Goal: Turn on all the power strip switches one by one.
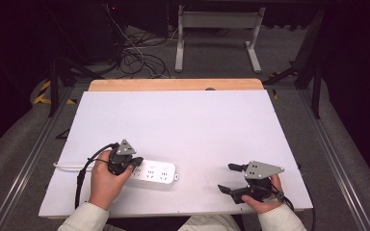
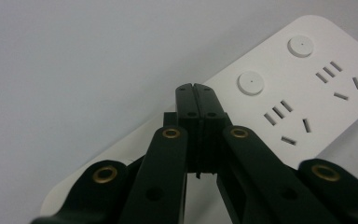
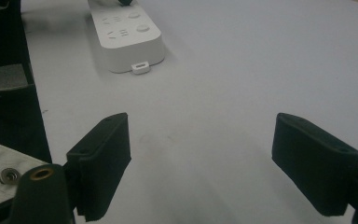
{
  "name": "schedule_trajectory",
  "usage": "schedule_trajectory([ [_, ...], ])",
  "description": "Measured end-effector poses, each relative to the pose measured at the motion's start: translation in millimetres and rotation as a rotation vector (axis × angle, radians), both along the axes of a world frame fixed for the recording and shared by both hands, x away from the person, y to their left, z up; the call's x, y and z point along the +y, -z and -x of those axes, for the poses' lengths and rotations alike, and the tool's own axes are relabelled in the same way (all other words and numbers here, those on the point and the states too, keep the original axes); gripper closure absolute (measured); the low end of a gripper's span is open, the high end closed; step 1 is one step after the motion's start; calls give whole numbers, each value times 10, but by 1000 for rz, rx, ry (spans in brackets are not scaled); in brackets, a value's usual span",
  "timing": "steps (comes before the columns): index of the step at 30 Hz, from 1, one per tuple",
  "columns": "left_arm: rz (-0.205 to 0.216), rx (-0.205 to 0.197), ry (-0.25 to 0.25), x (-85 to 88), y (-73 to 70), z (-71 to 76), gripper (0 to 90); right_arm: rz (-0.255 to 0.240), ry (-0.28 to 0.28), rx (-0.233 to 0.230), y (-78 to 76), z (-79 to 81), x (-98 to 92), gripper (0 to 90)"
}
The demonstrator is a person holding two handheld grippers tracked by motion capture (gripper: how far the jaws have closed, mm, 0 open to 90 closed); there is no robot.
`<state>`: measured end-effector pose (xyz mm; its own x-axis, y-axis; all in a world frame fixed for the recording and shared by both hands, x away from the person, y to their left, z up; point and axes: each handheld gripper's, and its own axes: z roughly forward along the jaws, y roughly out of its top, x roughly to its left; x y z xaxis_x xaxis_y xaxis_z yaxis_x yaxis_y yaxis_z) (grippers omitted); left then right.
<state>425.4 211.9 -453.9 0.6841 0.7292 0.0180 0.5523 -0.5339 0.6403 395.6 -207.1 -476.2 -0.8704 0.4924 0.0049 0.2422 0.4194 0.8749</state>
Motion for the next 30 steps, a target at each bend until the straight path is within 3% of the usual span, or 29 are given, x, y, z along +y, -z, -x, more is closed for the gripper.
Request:
schedule_trajectory([
  [17,-10,2,5,3,18,-4,900,3,-1,2,6,2,9,201],
  [20,19,-7,1,0,43,-9,900,2,-2,2,7,2,11,201],
  [24,9,-30,1,-10,6,-2,900,1,-1,0,3,2,4,201],
  [25,21,-30,-5,-7,-18,2,900,1,-1,0,3,2,4,201],
  [26,58,-35,0,7,-86,17,900,-3,0,1,4,-3,-5,201],
  [30,85,-42,22,-3,-148,40,900,-1,2,4,8,-14,-6,201],
])
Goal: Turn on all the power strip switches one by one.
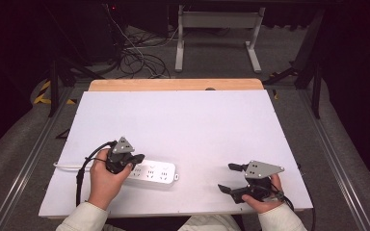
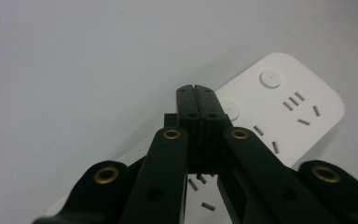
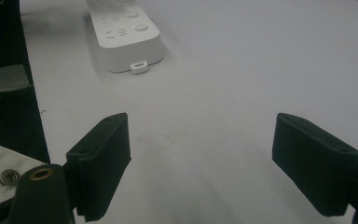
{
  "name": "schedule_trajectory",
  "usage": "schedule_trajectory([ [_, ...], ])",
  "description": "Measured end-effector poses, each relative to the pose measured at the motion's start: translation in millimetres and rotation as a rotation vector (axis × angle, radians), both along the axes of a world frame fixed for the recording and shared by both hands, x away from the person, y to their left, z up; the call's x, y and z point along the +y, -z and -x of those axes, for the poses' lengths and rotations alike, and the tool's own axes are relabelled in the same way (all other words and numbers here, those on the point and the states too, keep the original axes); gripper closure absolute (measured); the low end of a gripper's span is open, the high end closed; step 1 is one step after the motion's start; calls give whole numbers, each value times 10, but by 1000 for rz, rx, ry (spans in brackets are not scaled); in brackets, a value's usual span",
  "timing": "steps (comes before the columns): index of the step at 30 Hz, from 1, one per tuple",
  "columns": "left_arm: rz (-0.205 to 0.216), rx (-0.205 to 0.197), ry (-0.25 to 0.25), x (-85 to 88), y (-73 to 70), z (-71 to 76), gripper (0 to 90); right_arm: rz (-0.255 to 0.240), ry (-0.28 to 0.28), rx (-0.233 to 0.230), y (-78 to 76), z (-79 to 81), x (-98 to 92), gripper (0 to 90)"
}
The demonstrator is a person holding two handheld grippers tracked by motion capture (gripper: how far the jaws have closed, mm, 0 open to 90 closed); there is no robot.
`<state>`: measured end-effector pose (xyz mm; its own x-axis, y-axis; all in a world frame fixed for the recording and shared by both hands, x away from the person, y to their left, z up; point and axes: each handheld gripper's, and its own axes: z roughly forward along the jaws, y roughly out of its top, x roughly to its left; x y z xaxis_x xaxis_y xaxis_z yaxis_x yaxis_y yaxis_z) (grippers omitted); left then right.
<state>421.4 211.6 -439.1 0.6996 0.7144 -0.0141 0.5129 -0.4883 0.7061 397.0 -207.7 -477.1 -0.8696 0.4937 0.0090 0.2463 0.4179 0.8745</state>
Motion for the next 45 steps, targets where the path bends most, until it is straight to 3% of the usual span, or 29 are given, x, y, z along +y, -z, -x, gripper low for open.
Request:
schedule_trajectory([
  [11,4,1,32,-90,-21,28,900,-1,-1,0,-1,6,4,200],
  [19,-10,41,77,-253,29,17,900,1,-2,1,1,4,7,200],
  [35,-31,61,55,-307,135,-57,900,0,-1,2,1,3,3,198],
  [45,-39,54,52,-312,141,-52,900,-1,-4,0,2,6,3,198],
])
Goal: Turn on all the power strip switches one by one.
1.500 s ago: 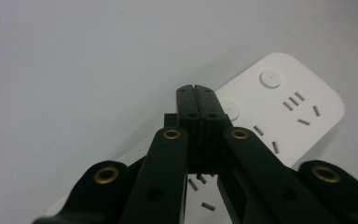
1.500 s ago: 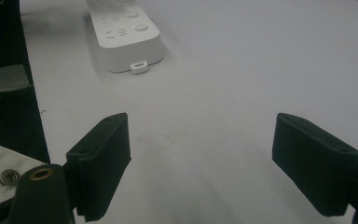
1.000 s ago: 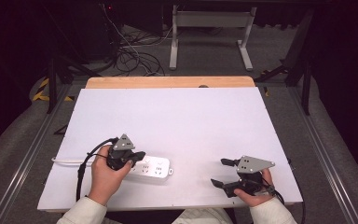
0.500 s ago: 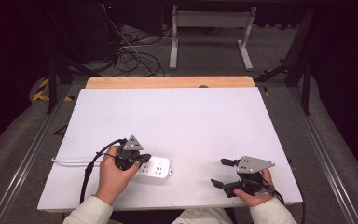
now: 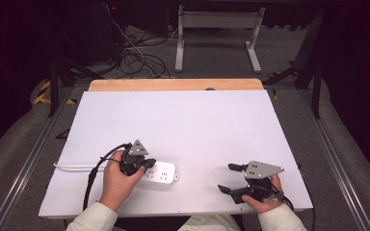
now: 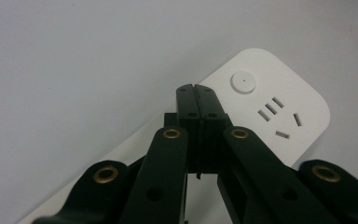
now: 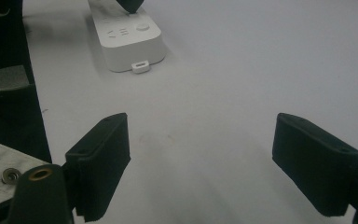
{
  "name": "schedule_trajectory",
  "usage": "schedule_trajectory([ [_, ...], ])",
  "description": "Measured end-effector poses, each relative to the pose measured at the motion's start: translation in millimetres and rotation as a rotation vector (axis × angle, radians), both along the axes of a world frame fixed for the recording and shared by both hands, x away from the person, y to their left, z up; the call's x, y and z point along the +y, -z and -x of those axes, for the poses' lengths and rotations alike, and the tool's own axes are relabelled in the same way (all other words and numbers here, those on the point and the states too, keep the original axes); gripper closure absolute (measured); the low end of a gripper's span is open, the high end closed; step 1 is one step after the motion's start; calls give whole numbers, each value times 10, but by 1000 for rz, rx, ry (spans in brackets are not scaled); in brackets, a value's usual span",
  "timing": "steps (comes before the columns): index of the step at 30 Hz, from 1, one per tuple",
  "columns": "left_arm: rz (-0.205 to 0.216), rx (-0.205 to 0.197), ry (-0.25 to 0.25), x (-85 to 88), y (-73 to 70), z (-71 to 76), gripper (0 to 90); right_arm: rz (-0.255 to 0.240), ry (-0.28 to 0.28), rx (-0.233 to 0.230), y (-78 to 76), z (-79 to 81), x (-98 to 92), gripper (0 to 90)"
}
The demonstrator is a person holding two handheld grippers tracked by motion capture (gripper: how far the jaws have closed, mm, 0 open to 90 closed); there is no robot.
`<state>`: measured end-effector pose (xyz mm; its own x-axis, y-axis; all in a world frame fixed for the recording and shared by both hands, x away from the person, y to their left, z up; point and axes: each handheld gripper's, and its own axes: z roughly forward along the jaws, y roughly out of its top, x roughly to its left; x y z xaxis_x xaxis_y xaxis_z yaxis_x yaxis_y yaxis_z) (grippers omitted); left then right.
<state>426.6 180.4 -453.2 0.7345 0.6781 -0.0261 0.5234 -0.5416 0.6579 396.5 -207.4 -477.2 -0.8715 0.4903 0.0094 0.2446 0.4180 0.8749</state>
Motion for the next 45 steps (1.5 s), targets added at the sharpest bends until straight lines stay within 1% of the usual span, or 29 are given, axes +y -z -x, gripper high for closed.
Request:
schedule_trajectory([
  [6,-8,-12,4,-5,18,11,900,2,-2,0,0,4,6,198],
  [10,-9,-6,6,-1,21,5,900,6,-1,-1,-1,4,6,197],
  [13,-18,-12,2,-12,21,15,900,3,-3,-1,0,5,8,197],
  [15,-17,-14,2,-13,27,21,900,5,-3,-1,-1,6,8,197],
  [17,-3,-15,0,-3,37,16,900,5,-3,-1,-1,7,9,197],
  [19,6,-5,-1,9,41,11,900,6,-4,-1,0,7,9,197],
  [22,0,-13,-6,-9,44,22,900,6,-4,0,0,8,10,197],
  [23,-14,-22,-2,-8,39,21,900,6,-4,0,0,8,11,198],
  [27,-14,-18,-5,-14,43,27,900,7,-4,0,0,9,13,197],
  [30,-14,-22,-11,-24,52,34,900,8,-6,1,0,10,14,197],
  [34,-45,-46,-13,-59,46,57,900,7,-6,0,4,10,18,197],
  [36,-36,-71,-22,-52,39,64,900,6,-5,1,0,15,19,198],
  [37,-2,-104,-20,-46,-60,95,900,3,-6,-1,-2,15,16,197],
  [38,16,-116,-15,-42,-126,111,900,3,-4,-2,-4,14,12,197],
  [39,16,-116,-15,-42,-126,111,900,3,-4,-3,-3,11,9,197],
  [40,31,-135,-11,-37,-235,135,900,3,-4,-3,-3,11,9,197],
  [41,45,-142,-6,-30,-298,155,900,0,-2,0,2,5,5,196],
  [43,67,-135,1,-19,-341,167,900,4,-2,3,6,-3,8,196],
  [45,68,-120,3,-15,-314,153,900,4,-5,3,6,1,16,196],
])
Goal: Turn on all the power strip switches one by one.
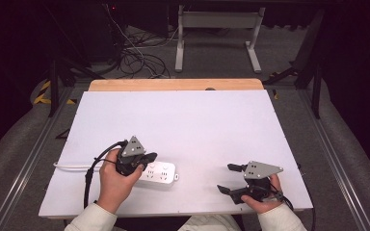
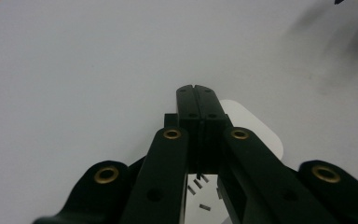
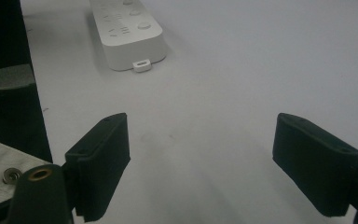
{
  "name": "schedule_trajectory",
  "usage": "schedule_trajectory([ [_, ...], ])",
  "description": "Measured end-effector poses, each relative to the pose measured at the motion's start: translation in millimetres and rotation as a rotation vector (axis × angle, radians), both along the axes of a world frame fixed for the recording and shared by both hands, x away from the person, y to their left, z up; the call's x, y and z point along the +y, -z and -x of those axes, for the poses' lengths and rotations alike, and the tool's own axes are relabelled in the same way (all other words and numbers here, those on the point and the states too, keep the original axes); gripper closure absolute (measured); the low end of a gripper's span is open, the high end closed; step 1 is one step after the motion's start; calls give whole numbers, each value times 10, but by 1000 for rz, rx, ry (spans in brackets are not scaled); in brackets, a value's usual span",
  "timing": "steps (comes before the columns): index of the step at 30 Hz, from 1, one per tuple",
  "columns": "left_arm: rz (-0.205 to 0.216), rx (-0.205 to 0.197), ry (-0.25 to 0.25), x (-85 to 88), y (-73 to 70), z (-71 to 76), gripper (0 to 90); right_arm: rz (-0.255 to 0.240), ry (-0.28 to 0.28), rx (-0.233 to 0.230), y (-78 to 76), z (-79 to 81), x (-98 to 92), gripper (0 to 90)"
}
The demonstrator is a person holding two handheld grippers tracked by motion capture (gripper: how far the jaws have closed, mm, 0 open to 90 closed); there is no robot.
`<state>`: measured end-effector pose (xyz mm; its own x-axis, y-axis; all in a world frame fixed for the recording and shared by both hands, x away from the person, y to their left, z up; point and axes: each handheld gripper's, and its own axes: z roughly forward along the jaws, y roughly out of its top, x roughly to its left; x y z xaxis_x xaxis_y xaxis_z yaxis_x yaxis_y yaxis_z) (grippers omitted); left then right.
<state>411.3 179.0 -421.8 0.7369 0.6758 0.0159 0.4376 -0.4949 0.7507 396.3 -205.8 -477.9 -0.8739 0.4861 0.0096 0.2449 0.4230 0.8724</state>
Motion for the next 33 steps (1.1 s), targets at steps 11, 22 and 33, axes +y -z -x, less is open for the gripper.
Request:
schedule_trajectory([
  [11,14,35,43,-85,74,-24,900,-2,5,-1,-3,-2,-11,196],
  [22,-21,54,94,-289,143,-62,900,0,2,-1,-3,-1,-11,196],
  [33,-45,86,85,-328,282,-134,900,-1,0,2,-1,-1,-10,195],
])
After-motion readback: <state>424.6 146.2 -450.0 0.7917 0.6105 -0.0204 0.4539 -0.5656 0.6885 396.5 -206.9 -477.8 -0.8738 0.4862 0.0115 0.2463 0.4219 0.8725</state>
